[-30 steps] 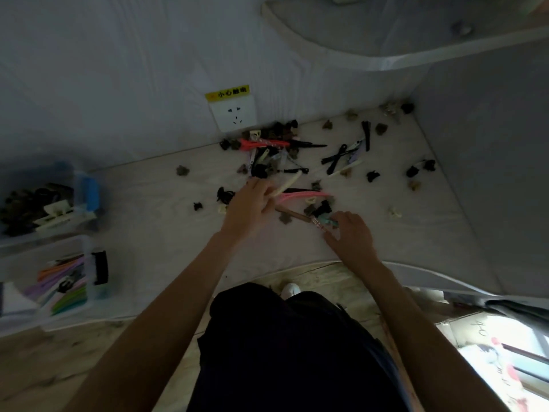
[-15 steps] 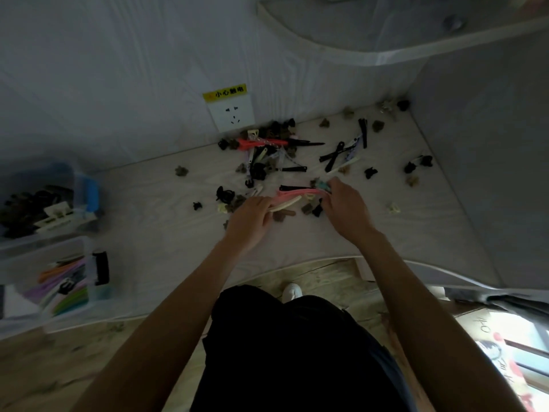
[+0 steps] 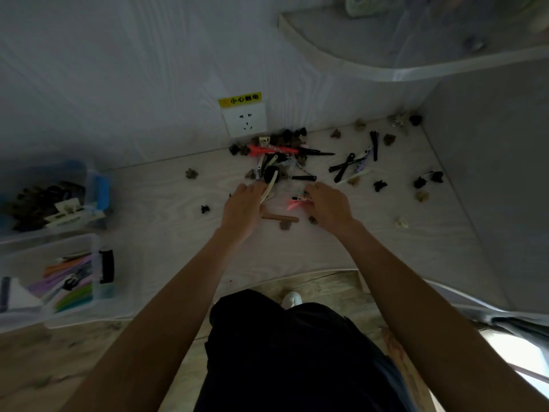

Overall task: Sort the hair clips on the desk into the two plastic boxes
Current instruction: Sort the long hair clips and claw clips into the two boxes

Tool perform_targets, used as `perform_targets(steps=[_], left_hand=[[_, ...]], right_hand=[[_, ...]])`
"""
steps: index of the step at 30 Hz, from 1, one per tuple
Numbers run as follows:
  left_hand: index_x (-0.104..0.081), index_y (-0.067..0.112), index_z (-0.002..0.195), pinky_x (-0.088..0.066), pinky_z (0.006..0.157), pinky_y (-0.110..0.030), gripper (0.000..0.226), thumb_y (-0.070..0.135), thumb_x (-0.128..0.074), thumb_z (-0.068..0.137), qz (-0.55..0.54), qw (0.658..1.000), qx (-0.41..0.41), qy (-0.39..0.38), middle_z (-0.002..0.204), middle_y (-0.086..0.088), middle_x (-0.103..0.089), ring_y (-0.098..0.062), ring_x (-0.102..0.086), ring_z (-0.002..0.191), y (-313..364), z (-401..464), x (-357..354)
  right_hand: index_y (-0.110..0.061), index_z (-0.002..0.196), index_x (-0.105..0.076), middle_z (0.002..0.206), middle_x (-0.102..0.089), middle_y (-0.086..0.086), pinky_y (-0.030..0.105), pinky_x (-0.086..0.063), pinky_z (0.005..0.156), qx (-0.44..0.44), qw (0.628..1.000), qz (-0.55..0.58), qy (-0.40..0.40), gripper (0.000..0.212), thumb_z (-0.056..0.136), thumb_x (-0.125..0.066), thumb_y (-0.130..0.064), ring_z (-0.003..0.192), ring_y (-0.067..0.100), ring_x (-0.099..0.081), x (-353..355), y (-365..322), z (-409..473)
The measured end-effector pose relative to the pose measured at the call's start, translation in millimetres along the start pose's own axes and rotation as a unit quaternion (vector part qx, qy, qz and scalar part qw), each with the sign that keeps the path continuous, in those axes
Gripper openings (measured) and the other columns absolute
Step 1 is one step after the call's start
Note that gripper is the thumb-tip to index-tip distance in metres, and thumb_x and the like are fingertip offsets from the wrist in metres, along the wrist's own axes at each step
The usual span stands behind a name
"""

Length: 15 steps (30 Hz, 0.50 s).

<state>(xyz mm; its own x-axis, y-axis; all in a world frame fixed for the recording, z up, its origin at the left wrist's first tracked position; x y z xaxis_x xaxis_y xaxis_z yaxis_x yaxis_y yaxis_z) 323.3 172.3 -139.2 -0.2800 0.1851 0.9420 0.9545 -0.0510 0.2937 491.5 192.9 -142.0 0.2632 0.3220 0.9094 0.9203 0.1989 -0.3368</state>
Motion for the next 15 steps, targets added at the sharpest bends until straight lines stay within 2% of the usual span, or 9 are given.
perform_targets(steps=[2, 6, 10, 15], left_hand=[[-0.043, 0.013, 0.127, -0.044, 0.074, -0.038, 0.043, 0.018, -0.058, 0.087, 0.023, 1.000, 0.010, -0.008, 0.115, -0.010, -0.060, -0.027, -0.047, 0.107, -0.6, 3.1, 0.1], [-0.046, 0.014, 0.125, -0.045, 0.077, -0.037, 0.041, 0.023, -0.060, 0.087, 0.034, 0.999, 0.028, -0.015, 0.113, -0.009, -0.061, -0.026, -0.049, 0.109, -0.9, 8.5, 2.4], [-0.047, 0.011, 0.123, -0.044, 0.078, -0.037, 0.039, 0.020, -0.060, 0.087, 0.035, 0.999, 0.024, -0.010, 0.112, -0.011, -0.061, -0.027, -0.050, 0.107, 0.4, 10.0, 4.7], [-0.047, 0.009, 0.123, -0.042, 0.076, -0.035, 0.038, 0.020, -0.057, 0.089, 0.038, 0.999, -0.005, 0.014, 0.111, -0.012, -0.061, -0.028, -0.054, 0.102, 2.5, 5.4, 5.8]], right_hand=[[-0.009, 0.113, -0.058, 0.110, -0.058, 0.016, 0.036, -0.043, 0.076, -0.001, 0.999, 0.025, 0.026, 0.024, 0.092, -0.050, -0.020, 0.097, 0.034, -0.058, 3.5, 6.7, -1.3], [-0.007, 0.118, -0.054, 0.114, -0.054, 0.016, 0.035, -0.042, 0.074, -0.009, 0.997, 0.052, 0.061, 0.029, 0.091, -0.052, -0.017, 0.095, 0.033, -0.057, 16.6, 17.8, -6.6], [-0.002, 0.105, -0.055, 0.106, -0.054, 0.018, 0.035, -0.041, 0.058, 0.010, 0.991, 0.043, 0.128, 0.024, 0.093, -0.051, -0.024, 0.076, 0.034, -0.058, 27.2, 17.0, -10.8], [-0.003, 0.101, -0.046, 0.086, -0.061, 0.018, 0.034, -0.035, 0.056, -0.022, 0.996, 0.006, 0.085, 0.022, 0.098, -0.040, -0.023, 0.070, 0.032, -0.056, 26.8, 17.5, -5.8]])
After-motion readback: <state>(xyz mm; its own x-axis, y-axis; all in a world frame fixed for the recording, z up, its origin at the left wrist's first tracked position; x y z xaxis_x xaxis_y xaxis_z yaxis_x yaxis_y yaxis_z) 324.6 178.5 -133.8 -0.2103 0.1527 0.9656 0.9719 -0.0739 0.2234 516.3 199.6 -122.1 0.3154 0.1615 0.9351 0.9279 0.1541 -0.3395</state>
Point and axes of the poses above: each hand's wrist, its own z-axis towards the middle knuckle, its own x-axis out of the back of the hand, y = z × x, the point moved 6 cm from there along z, towards the middle knuckle
